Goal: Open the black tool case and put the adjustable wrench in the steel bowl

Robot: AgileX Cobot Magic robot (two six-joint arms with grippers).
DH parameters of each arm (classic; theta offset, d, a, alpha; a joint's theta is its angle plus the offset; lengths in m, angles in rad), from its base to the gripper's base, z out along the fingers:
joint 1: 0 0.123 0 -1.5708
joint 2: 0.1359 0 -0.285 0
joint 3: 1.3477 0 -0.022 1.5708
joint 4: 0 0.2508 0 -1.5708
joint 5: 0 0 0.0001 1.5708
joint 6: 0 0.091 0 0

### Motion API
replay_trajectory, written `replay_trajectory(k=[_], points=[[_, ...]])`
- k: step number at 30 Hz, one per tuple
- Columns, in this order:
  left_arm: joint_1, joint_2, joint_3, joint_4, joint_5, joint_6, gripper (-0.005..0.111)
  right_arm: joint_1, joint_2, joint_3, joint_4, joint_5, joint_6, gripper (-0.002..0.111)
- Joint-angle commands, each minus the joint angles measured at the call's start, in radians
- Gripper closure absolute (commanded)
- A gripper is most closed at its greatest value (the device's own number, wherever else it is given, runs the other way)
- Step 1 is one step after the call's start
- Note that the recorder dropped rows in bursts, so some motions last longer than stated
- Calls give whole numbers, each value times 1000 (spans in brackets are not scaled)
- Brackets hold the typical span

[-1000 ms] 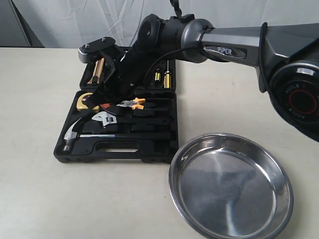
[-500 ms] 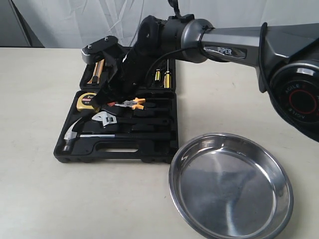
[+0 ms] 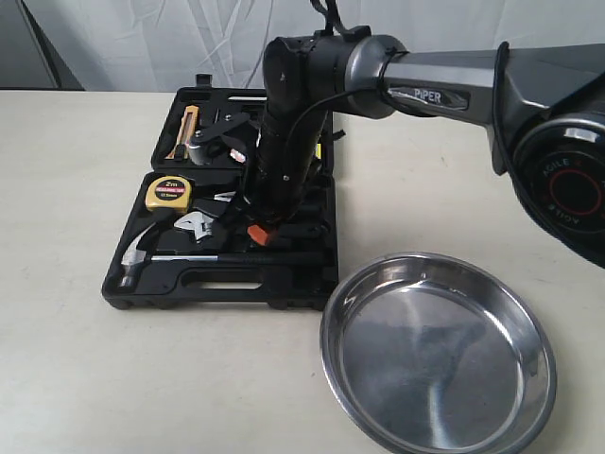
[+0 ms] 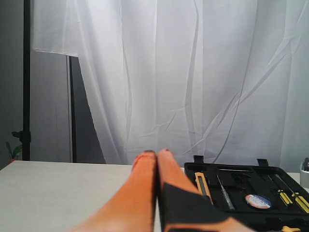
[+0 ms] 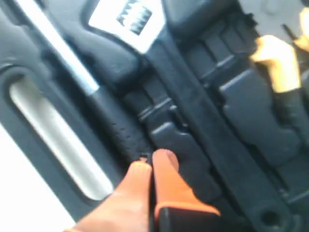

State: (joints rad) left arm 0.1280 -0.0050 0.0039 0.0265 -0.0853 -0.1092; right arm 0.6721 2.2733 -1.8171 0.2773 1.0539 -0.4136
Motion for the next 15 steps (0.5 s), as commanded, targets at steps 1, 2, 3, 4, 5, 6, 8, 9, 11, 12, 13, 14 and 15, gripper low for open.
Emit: replay_trajectory(k=[1, 2, 3, 4, 5, 6, 8, 9, 11, 12, 13, 14, 15], points=[[-2, 5, -4, 2, -5, -2, 106, -1, -7, -3, 175, 38, -152, 109], [-2, 5, -4, 2, -5, -2, 106, -1, -7, -3, 205, 34, -184, 109], [-2, 5, -4, 2, -5, -2, 106, -1, -7, -3, 226, 27, -209, 109], [-2, 5, -4, 2, -5, -2, 106, -1, -7, -3, 235, 15, -225, 109], [-2, 5, -4, 2, -5, -2, 106, -1, -7, -3, 242, -10, -242, 109], [-2, 5, -4, 2, -5, -2, 106, -1, -7, -3, 242, -32, -242, 109], [-2, 5, -4, 2, -5, -2, 106, -1, -7, -3, 205, -101, -242, 109], [-2, 5, -4, 2, -5, -2, 106, -1, -7, -3, 187, -129, -242, 109], [-2, 5, -4, 2, -5, -2, 106, -1, -7, -3, 112, -185, -242, 107], [-2, 5, -4, 2, -5, -2, 106, -1, -7, -3, 81, -198, -242, 103], [-2, 5, -4, 2, -5, -2, 106, -1, -7, -3, 43, -198, -242, 97], [-2, 5, -4, 2, -5, -2, 106, -1, -7, -3, 12, -193, -242, 89], [-2, 5, -4, 2, -5, -2, 106, -1, -7, -3, -11, -182, -242, 80]])
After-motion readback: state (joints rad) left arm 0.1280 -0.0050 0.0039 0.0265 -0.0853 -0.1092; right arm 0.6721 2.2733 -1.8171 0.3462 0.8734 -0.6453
